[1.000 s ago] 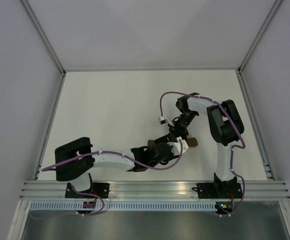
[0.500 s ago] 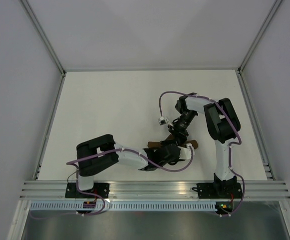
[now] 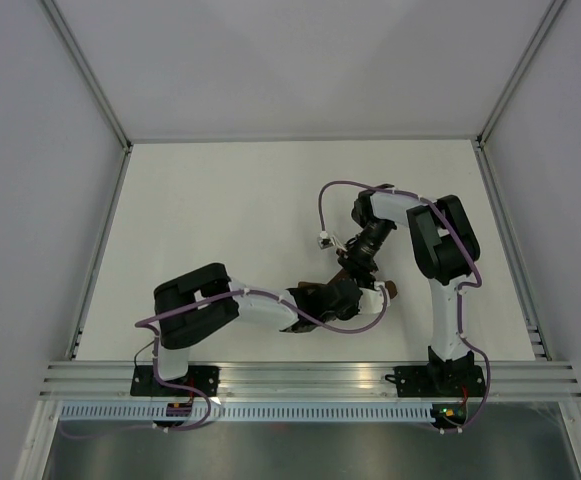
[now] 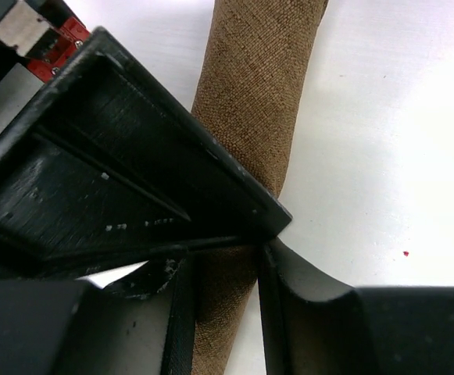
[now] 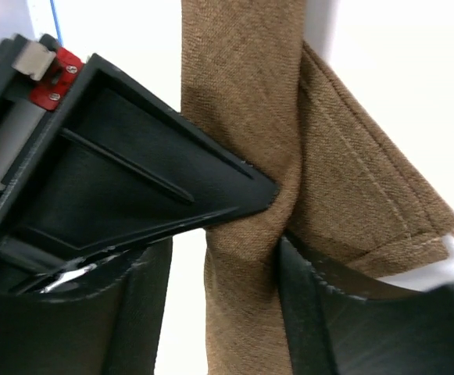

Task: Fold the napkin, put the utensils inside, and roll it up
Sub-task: Roll the napkin at the center of the board.

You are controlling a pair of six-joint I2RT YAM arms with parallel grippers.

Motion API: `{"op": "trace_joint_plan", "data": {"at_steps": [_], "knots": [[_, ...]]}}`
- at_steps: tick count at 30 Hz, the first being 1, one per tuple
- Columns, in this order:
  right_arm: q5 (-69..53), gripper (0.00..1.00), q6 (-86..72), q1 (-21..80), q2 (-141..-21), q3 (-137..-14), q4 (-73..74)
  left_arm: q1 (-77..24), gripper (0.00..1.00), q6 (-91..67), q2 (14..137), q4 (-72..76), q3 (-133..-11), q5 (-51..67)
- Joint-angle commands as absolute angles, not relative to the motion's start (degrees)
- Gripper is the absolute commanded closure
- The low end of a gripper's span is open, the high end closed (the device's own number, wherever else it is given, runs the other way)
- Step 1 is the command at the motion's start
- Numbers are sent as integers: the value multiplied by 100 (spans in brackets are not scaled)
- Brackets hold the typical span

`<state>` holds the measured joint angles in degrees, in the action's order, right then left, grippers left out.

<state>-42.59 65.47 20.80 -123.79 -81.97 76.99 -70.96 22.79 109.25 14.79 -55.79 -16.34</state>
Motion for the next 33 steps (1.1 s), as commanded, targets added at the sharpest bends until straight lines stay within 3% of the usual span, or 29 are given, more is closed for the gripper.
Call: {"op": "trace_joint_plan", "data": {"at_steps": [1, 18, 25, 33], "knots": [[-3910, 38, 6715, 2030, -12420, -8358, 6776, -7058, 83, 1899, 11162, 871, -5608, -792], [-5308, 29, 5151, 792, -10961, -8605, 5977, -6531, 84, 1336, 11074, 308, -5853, 245], [-5827, 29, 5535, -288, -9959, -7772, 5669, -5784, 84, 880, 11109, -543, -6336, 1579], [-5731, 27, 6625, -598, -8195, -5979, 5081, -5247, 83, 738, 11645, -1510, -7197, 2715]]}}
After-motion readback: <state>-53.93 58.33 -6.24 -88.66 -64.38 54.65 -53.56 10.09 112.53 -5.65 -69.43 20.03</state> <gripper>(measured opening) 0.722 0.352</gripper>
